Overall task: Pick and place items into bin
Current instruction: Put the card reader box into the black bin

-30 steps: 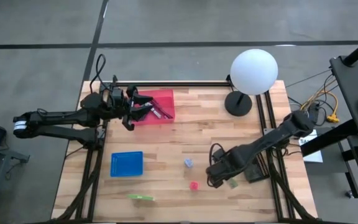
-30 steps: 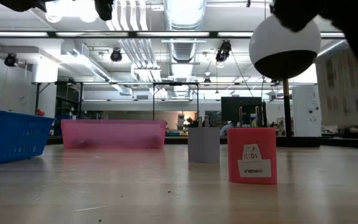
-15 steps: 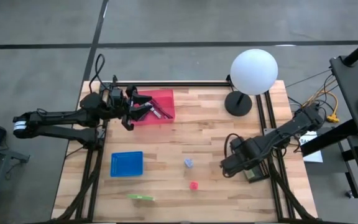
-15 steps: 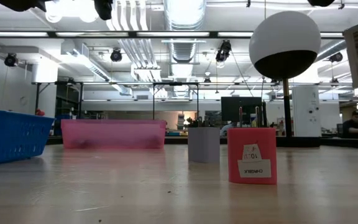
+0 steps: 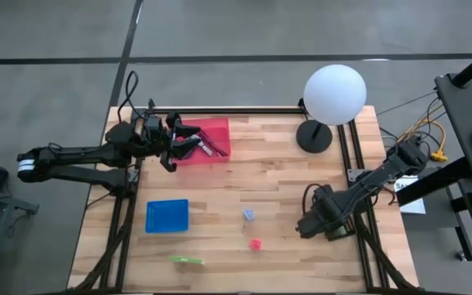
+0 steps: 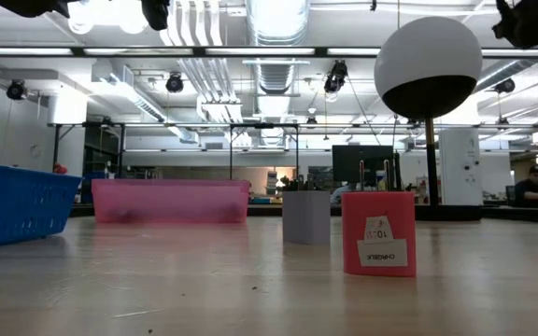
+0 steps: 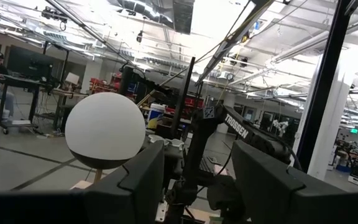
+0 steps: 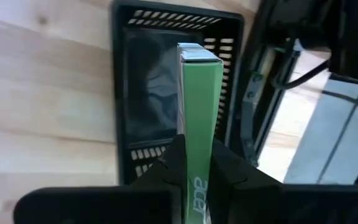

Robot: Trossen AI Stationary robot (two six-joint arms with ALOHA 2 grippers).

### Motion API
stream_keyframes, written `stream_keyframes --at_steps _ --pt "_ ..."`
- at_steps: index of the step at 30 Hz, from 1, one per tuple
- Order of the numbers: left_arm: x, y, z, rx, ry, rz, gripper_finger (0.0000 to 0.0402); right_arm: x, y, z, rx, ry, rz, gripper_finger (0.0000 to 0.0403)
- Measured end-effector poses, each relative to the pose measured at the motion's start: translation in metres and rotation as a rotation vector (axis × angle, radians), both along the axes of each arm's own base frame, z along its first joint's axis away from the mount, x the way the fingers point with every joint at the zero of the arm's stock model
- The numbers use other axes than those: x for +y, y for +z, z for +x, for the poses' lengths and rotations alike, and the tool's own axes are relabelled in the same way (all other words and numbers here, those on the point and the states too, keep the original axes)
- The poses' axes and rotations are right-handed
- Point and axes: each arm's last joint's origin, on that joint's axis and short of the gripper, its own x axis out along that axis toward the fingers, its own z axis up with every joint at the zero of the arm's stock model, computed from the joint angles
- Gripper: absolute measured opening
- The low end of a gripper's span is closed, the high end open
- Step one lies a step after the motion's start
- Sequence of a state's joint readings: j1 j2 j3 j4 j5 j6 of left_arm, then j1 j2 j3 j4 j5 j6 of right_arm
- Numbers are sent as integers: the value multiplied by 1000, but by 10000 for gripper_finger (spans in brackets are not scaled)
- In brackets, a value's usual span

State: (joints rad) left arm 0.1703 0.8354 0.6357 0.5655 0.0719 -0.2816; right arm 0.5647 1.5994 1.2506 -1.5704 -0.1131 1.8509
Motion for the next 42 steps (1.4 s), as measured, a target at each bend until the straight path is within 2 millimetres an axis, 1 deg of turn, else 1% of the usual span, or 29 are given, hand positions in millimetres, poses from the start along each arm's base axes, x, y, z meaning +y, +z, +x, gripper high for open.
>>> stream_keyframes --at_steps 7,13,18,24,28,33,42 --pt "0 0 0 0 0 0 173 -5 -18 -8 72 7 -42 18" --pt "0 0 0 0 0 0 173 -8 -30 -16 141 20 -33 18" --pt "0 0 0 0 0 0 173 -10 -33 -18 156 24 -32 29" --pt "0 0 0 2 0 0 173 -9 -32 -16 152 45 -18 45" --pt "0 -1 0 2 0 -1 173 -9 -31 -16 152 77 -1 58" --pt "0 -1 0 2 0 0 173 -8 -31 -16 151 74 1 81" --pt "0 -1 0 2 0 0 173 -8 -30 -15 147 72 2 141"
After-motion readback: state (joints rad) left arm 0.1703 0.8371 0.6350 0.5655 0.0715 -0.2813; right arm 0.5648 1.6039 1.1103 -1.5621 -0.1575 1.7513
